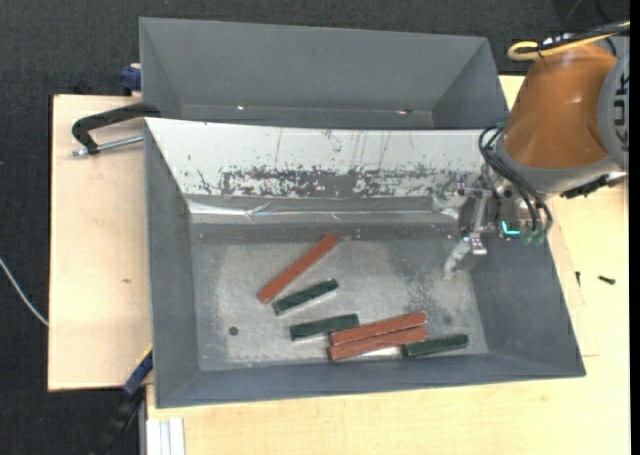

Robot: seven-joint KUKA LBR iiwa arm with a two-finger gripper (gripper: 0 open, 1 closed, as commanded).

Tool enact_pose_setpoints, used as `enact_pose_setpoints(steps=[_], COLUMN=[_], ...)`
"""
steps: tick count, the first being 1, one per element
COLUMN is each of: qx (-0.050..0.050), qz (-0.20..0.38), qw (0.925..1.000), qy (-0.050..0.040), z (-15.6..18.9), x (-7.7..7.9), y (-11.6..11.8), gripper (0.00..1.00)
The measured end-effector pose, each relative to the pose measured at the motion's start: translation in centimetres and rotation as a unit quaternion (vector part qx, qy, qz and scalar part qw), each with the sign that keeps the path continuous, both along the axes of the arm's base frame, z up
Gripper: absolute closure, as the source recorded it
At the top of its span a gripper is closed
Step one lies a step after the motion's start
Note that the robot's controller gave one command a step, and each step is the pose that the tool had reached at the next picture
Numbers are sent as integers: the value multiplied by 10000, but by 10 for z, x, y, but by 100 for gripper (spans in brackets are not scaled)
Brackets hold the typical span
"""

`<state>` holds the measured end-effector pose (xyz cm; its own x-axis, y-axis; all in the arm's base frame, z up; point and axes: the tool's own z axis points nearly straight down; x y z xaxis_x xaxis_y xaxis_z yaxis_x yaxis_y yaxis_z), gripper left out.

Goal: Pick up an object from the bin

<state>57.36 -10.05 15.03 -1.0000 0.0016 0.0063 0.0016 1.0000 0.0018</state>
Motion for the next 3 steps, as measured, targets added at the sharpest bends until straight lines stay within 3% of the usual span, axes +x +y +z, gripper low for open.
enact_pose_setpoints(steps=[1,2,3], qx=[-6,-15,-2], qz=[6,353,394], qw=[10000,9994,9992], qy=[-41,-55,-29], z=[4,-4,-17], x=[2,-23,-34], y=[0,31,72], gripper=[0,0,0])
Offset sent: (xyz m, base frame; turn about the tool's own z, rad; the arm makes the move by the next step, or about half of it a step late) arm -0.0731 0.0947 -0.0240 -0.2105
